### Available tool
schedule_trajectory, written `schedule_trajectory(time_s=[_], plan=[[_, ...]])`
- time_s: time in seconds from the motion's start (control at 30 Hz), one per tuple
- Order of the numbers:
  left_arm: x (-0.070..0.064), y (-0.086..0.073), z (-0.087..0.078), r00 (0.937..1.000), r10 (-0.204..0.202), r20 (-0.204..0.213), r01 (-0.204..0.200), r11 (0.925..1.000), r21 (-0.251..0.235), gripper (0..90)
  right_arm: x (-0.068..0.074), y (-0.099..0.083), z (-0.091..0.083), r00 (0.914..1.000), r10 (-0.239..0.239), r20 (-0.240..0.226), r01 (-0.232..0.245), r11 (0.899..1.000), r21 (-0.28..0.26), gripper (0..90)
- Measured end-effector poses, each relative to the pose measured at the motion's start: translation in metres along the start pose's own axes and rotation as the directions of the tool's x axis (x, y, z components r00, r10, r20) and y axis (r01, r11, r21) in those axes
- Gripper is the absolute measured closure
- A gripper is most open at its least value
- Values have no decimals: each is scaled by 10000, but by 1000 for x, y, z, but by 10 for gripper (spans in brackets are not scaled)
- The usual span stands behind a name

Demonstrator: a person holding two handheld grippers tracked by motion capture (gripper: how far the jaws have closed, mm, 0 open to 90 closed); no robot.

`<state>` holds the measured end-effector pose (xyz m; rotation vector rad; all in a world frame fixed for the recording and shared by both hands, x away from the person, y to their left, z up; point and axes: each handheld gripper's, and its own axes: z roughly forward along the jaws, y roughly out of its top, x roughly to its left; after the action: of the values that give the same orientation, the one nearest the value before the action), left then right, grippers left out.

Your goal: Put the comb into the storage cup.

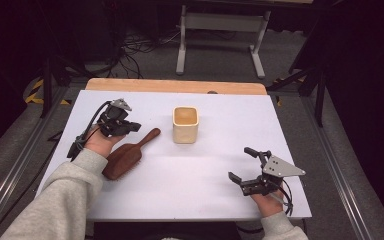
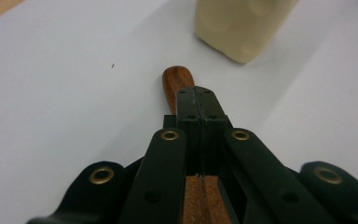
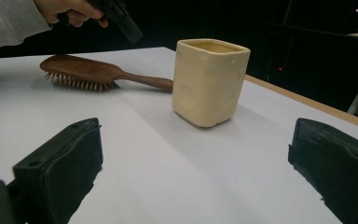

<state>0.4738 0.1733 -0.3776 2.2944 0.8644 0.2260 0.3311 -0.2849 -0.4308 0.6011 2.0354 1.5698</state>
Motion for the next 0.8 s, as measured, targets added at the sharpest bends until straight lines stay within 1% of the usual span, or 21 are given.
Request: schedule_trajectory(time_s=[0.07,0.13,0.23,0.33,0.37,0.4,0.53,0.57,0.63,0.67,0.7,0.77,0.8], plan=[[1,3,6,10000,-8,-51,10,9992,404,900,0,0,0,10000,1,-3,-1,10000,-7,32],[3,6,11,10000,0,-65,5,9968,797,900,0,0,0,10000,11,-13,-11,10000,14,32],[5,10,20,9999,-116,-87,127,9908,1350,900,0,0,0,10000,36,-19,-36,10000,6,32],[7,14,27,9996,-236,-148,258,9844,1740,900,0,0,0,10000,37,-30,-36,10000,17,32],[7,14,27,9996,-236,-148,258,9844,1740,900,0,0,-1,10000,27,-24,-27,10000,44,32],[9,16,31,9991,-319,-295,370,9804,1935,900,0,0,-1,10000,42,-23,-42,10000,82,32],[12,20,39,9957,-728,-566,836,9715,2218,900,-1,-1,-2,10000,48,-25,-47,10000,74,32],[12,20,39,9957,-728,-566,836,9715,2218,900,-1,-1,-2,10000,48,-25,-47,10000,74,32],[15,20,44,9927,-963,-726,1105,9673,2281,900,-1,-1,-2,10000,71,-10,-71,10000,34,32],[16,21,45,9919,-1005,-775,1160,9658,2318,900,-1,-1,-3,10000,46,-6,-46,10000,79,32],[16,21,45,9919,-1005,-775,1160,9658,2318,900,-1,-1,-3,10000,43,-6,-43,10000,80,32],[19,20,48,9887,-1299,-753,1445,9595,2420,900,-1,-1,-4,10000,90,2,-90,9999,73,32],[19,20,48,9887,-1299,-753,1445,9595,2420,900,-1,-1,-4,10000,51,1,-51,10000,81,32]])
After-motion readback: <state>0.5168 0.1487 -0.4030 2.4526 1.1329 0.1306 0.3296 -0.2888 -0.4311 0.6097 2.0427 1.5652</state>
